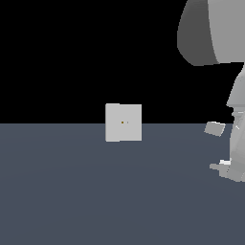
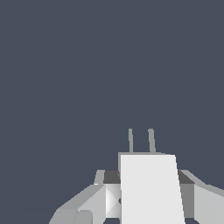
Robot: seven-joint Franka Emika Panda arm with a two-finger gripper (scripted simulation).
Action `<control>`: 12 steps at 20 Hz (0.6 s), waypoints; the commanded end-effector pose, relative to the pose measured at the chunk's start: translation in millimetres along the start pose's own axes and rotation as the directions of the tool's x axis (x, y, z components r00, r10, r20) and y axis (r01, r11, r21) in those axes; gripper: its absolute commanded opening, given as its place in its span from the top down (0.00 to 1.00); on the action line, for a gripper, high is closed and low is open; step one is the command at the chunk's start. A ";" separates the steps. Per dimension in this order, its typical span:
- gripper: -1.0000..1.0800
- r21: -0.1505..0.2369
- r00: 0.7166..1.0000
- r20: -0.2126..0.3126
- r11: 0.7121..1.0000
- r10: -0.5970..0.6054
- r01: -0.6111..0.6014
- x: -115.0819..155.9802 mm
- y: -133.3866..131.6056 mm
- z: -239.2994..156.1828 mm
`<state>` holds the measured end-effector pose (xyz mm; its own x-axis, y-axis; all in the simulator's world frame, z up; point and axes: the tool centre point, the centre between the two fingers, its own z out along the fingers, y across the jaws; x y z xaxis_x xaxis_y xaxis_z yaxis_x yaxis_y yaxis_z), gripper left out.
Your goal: Plug the charger into the wall socket.
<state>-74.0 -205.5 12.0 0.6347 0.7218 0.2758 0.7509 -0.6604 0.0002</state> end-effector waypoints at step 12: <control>1.00 -0.011 0.999 0.000 0.999 0.036 -0.036 9.3 -9.0 -3.2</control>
<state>-75.3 -197.5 15.8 0.6543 0.7041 0.2758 0.7325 -0.6807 -0.0001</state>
